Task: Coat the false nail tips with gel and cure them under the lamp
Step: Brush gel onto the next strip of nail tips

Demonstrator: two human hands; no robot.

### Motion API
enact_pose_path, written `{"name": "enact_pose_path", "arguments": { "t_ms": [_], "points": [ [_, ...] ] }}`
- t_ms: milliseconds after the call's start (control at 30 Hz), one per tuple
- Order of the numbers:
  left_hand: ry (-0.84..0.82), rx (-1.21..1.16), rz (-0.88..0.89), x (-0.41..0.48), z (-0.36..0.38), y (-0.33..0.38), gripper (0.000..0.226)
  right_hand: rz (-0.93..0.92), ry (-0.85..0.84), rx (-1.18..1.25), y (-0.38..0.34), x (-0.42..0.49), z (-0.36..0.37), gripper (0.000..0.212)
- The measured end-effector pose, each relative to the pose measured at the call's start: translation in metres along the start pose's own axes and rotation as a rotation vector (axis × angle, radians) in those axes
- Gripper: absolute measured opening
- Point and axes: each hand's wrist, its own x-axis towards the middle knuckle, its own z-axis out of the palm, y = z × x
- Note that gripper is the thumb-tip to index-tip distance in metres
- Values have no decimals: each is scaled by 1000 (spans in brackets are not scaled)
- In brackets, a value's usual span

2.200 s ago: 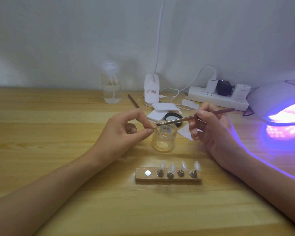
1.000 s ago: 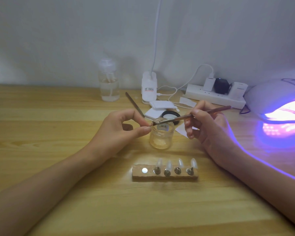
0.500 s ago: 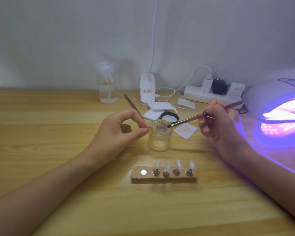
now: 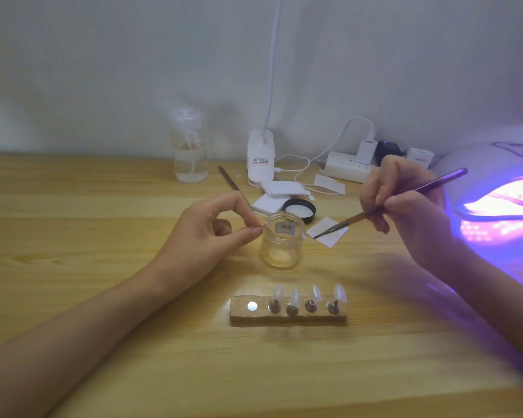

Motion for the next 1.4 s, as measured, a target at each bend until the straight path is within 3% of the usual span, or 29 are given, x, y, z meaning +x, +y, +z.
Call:
{"name": "enact_pose_path", "arguments": {
  "t_ms": [167, 400, 733, 867, 1033, 1400],
  "points": [
    [-5, -25, 21, 0, 0, -1, 15, 106, 133, 162, 6, 0, 12, 17],
    [-8, -22, 29, 1, 0, -1, 14, 354, 202, 216, 23, -14, 38, 20],
    [-13, -19, 28, 1, 0, -1, 14, 358, 279, 198, 18, -15, 39, 29],
    [-15, -13, 27, 0, -1, -2, 13, 352, 197, 188, 15, -16, 42, 23],
    [-12, -8, 23, 1, 0, -2, 12, 376, 298, 195, 16, -15, 41, 28],
    [-13, -16, -2, 0, 0, 1, 12, 371, 234, 179, 15, -15, 43, 22]
  ]
}}
